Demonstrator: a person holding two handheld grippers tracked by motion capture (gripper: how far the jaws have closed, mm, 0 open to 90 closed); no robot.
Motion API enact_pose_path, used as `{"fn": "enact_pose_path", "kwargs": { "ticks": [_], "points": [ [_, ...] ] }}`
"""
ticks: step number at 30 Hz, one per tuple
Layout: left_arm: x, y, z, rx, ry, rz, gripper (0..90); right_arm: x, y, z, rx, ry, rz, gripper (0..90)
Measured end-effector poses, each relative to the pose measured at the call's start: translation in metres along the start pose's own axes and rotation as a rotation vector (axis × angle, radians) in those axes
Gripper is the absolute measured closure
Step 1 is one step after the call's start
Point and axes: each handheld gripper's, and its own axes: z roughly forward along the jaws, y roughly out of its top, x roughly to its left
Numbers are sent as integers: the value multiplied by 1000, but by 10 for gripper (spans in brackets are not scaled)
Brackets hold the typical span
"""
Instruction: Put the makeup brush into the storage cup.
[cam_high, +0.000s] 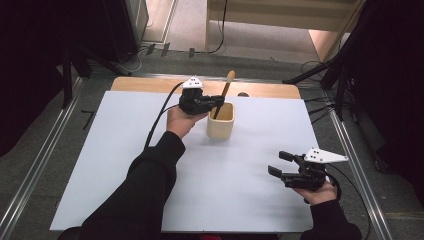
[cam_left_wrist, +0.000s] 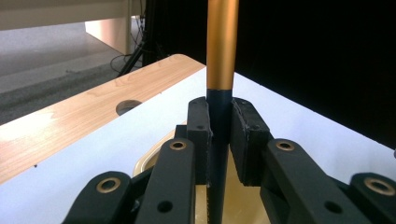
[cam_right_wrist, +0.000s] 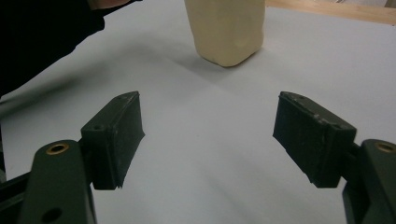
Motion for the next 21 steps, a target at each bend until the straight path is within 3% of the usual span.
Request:
{"fn": "enact_pose_path", "kwargs": {
  "ticks": [7,17,21],
  "points": [
    [1,-2,2,31,18,0,778,0,0,0,1,1,-4,248],
    [-4,0,2,46,12,19,642,0,0,0,-1,1,-3,248],
    [-7,2,0,41,31,40,563,0,0,0,0,1,-3,248]
  ]
}}
